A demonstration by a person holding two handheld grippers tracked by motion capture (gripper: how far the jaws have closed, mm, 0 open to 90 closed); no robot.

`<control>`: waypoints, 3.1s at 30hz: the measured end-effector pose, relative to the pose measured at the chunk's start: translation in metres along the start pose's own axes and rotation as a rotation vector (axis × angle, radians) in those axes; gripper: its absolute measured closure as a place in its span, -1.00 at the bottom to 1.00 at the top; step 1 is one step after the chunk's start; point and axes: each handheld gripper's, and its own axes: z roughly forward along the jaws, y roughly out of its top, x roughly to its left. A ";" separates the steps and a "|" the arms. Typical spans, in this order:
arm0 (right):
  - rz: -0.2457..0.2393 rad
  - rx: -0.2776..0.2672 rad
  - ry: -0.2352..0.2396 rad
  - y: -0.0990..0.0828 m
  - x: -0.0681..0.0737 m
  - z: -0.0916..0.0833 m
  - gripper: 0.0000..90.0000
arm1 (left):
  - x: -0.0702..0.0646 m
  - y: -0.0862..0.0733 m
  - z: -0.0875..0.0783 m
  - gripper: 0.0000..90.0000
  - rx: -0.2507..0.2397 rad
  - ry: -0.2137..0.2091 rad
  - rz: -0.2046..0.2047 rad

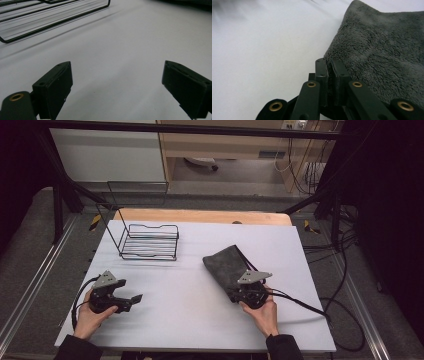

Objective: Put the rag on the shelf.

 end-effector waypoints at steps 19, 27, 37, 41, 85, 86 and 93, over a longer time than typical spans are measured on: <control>0.003 0.013 0.080 0.007 0.017 0.011 0.92 | 0.000 0.000 0.000 -0.79 0.002 -0.002 0.001; 0.004 0.006 0.126 0.014 0.036 0.022 0.92 | 0.000 0.000 0.000 -0.79 0.002 0.000 0.001; 0.005 -0.010 0.189 0.027 0.063 0.037 0.92 | 0.000 0.000 0.000 -0.79 0.003 0.001 0.002; 0.007 -0.010 0.205 0.033 0.072 0.043 0.92 | 0.000 0.000 -0.001 -0.79 0.003 0.002 0.001; 0.166 0.052 0.064 -0.014 0.032 0.020 0.81 | -0.001 -0.001 0.001 -0.79 0.011 -0.003 0.002; 0.170 0.038 0.073 -0.014 0.032 0.018 0.93 | -0.001 -0.001 0.001 -0.79 0.011 -0.003 0.002; 0.185 0.000 0.032 -0.010 0.024 0.002 0.95 | -0.002 0.000 0.002 -0.78 0.009 -0.006 -0.006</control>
